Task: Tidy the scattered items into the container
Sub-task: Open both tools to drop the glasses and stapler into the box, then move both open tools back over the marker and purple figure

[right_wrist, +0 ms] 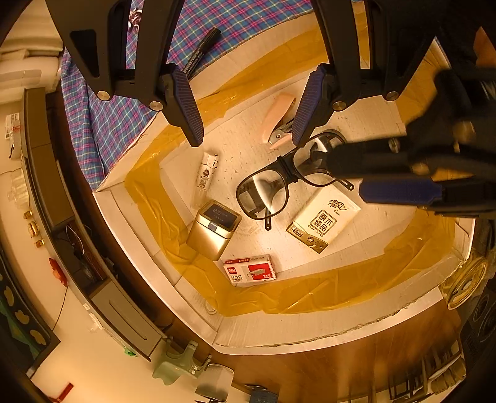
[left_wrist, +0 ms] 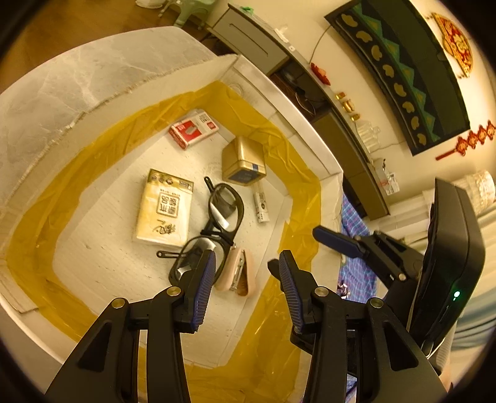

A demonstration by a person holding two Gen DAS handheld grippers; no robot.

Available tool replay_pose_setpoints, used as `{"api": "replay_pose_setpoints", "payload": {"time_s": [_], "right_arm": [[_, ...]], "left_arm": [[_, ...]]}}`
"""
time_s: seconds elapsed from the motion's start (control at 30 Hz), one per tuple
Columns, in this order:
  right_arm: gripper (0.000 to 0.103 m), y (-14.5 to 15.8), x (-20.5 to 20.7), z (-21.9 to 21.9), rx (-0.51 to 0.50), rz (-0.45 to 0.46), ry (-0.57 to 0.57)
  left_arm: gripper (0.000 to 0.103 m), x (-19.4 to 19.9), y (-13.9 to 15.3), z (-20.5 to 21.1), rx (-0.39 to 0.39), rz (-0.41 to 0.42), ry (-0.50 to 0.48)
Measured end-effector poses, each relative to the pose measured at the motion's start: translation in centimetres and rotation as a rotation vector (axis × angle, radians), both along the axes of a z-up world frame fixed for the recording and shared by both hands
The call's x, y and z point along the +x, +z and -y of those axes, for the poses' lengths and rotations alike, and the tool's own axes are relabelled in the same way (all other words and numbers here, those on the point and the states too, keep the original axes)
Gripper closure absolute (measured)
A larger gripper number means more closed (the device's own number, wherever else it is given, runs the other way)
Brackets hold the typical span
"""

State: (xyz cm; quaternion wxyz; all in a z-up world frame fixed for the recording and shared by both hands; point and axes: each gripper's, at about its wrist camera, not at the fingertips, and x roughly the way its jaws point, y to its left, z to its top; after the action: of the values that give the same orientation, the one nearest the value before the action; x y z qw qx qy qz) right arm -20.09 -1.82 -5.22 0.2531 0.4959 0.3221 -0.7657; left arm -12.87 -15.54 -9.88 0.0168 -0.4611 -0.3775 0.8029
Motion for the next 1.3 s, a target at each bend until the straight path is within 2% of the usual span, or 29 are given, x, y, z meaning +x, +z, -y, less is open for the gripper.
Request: {"api": "replay_pose_setpoints", "payload": {"time_s": [0.23, 0.33, 0.67, 0.97, 1.13, 1.3], "right_arm": [[0.043, 0.4, 0.3, -0.1, -0.029, 0.008, -0.005], [0.043, 1.3, 0.6, -0.6, -0.082, 0.009, -0.023], [0.043, 5.2, 2.4, -5.6, -0.401, -0.028, -0.170], [0.042, 7.9, 6.2, -9.5, -0.655, -0.135, -0.192], [0.042, 7.8, 7.6, -12.5, -0.735, -0.152, -0.230], [0.042, 7.2, 8.7, -16.0, -0.768, -0.174, -0.279]], "left_arm": [[0.058, 0.0, 0.4, -0.2, -0.014, -0.014, -0.011], [0.058, 0.2, 1.1, -0.6, -0.061, -0.039, -0.012], [0.058, 1.3, 4.3, -2.2, -0.288, -0.163, -0.010], [0.058, 2.5, 7.0, -4.0, -0.413, -0.292, -0.017], [0.058, 3.0, 7.8, -5.1, -0.433, -0.354, -0.038], [0.058, 3.0, 8.0, -6.6, -0.399, -0.384, -0.085]]}}
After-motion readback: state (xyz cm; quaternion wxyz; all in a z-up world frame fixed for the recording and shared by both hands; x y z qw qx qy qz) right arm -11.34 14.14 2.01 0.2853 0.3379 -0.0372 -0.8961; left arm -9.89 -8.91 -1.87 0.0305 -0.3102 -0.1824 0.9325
